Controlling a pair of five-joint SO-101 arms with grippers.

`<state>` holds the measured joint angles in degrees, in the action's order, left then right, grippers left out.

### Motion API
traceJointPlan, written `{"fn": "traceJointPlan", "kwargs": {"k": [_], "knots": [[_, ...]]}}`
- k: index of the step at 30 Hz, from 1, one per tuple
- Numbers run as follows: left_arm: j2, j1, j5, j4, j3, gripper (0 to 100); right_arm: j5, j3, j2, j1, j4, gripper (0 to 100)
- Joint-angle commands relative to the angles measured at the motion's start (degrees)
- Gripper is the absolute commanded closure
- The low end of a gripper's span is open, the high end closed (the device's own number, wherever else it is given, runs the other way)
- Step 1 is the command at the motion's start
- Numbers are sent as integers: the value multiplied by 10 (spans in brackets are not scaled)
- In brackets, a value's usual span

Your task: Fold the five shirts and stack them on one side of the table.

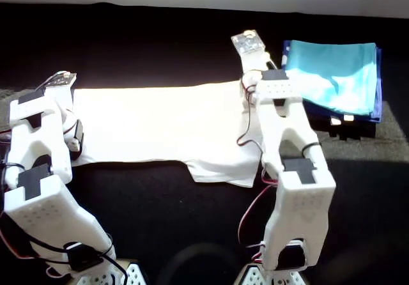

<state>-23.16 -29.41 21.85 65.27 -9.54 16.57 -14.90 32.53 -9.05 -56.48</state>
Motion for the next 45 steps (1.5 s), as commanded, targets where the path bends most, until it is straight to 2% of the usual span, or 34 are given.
{"fn": "traceJointPlan", "kwargs": {"k": [1,6,10,26,29,39,42,45], "knots": [[-2,4,-2,-18,-1,991,1,-189,102,29,4,992],[-2,4,-2,-18,-1,991,1,-341,242,56,3,992],[-2,4,-2,-18,-1,991,1,-437,300,61,-18,992],[-2,4,-2,-18,-1,991,4,-857,310,34,-406,992],[-2,4,-2,-18,-1,991,4,-865,306,24,-447,989],[-2,4,-2,-18,-1,991,3,-848,262,7,-449,984],[-2,4,-2,-18,-1,991,3,-778,190,-8,-449,971],[-2,4,-2,-18,-1,991,3,-650,93,-29,-449,967]]}}
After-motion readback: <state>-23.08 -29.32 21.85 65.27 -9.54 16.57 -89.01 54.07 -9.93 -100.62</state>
